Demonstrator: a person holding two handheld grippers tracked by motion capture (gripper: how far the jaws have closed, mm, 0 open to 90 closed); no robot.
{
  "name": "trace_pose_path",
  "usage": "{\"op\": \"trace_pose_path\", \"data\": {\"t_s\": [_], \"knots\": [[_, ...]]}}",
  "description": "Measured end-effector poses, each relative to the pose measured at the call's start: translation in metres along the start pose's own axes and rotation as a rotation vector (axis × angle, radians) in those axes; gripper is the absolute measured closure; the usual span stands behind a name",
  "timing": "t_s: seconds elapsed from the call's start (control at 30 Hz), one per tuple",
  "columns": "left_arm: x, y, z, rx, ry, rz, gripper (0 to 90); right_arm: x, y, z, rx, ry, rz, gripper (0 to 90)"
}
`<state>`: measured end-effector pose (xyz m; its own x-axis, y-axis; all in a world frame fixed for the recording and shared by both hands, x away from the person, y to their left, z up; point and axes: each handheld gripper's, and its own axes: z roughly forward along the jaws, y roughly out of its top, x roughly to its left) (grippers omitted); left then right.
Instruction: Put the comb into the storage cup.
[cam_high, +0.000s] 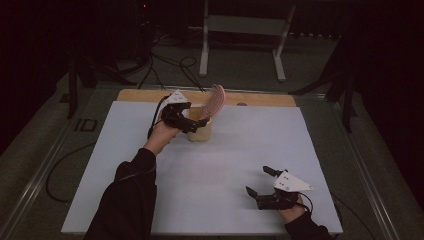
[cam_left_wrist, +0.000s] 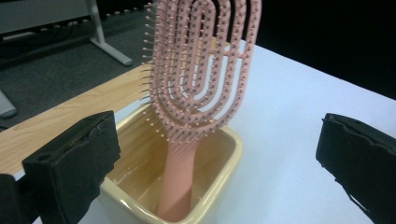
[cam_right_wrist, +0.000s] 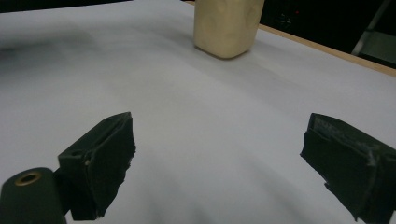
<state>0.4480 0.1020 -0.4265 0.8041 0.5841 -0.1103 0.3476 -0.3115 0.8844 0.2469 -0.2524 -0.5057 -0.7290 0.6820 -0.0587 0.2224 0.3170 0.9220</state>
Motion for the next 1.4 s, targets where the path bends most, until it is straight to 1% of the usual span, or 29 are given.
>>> {"op": "trace_pose_path", "data": {"t_s": [0.07,0.13,0.2,0.27,0.33,0.43,0.5,0.53,0.67,0.77,0.9,0.97,1.0,1.07,1.13,1.17,1.3,1.33,1.4], "knots": [[-0.001,0.001,-0.003,0.003,-0.009,0.009,0.0,0.000,0.000,0.000,0.002,0.000,-0.007,8.7],[-0.001,0.003,-0.005,0.012,-0.017,0.012,0.0,0.000,0.000,0.000,-0.002,0.001,-0.002,8.7],[-0.002,0.004,-0.008,0.011,-0.013,0.020,0.0,0.000,0.000,0.000,0.000,-0.001,0.001,8.7],[-0.002,0.005,-0.011,0.010,-0.021,0.017,0.0,0.000,0.000,0.000,0.001,0.001,-0.001,8.7],[-0.003,0.005,-0.014,0.015,-0.025,0.024,0.0,0.000,0.000,0.001,0.000,0.000,0.000,8.7],[-0.005,0.003,-0.016,0.027,-0.036,0.022,0.0,-0.001,0.000,0.001,0.003,0.000,0.001,8.7],[-0.006,0.001,-0.018,0.038,-0.041,0.034,0.0,-0.001,0.000,0.000,-0.001,0.000,0.005,8.7],[-0.007,0.001,-0.018,0.036,-0.045,0.032,0.0,-0.001,0.001,0.001,-0.002,-0.002,0.005,8.7],[-0.008,-0.001,-0.025,0.040,-0.043,0.038,0.0,0.000,0.000,0.002,0.005,0.001,0.000,8.7],[-0.009,-0.002,-0.031,0.030,-0.042,0.030,0.0,0.000,0.001,0.001,0.001,0.000,0.002,8.7],[-0.010,-0.003,-0.038,0.022,-0.035,0.039,0.0,0.000,0.001,0.001,-0.001,0.000,0.002,8.7],[-0.012,-0.007,-0.045,0.019,-0.031,0.044,0.0,0.000,0.001,0.001,0.000,0.002,0.000,8.7],[-0.012,-0.009,-0.047,0.027,-0.038,0.046,0.0,0.000,0.001,0.001,0.000,0.001,-0.002,8.7],[-0.013,-0.012,-0.051,0.030,-0.037,0.052,0.0,0.000,0.001,0.001,-0.003,0.000,0.002,8.7],[-0.014,-0.016,-0.054,0.032,-0.033,0.045,0.0,0.000,0.001,0.001,-0.003,0.000,0.002,8.7],[-0.014,-0.018,-0.056,0.029,-0.037,0.043,0.0,0.000,0.001,0.002,-0.001,0.000,0.000,8.7],[-0.015,-0.023,-0.063,0.030,-0.033,0.043,0.0,0.000,0.002,0.002,-0.002,0.001,-0.001,8.7],[-0.016,-0.027,-0.068,0.036,-0.030,0.044,0.0,0.000,0.002,0.002,-0.003,0.001,-0.001,8.7],[-0.017,-0.031,-0.074,0.033,-0.030,0.048,0.0,0.000,0.002,0.002,-0.003,0.002,-0.005,8.7]]}}
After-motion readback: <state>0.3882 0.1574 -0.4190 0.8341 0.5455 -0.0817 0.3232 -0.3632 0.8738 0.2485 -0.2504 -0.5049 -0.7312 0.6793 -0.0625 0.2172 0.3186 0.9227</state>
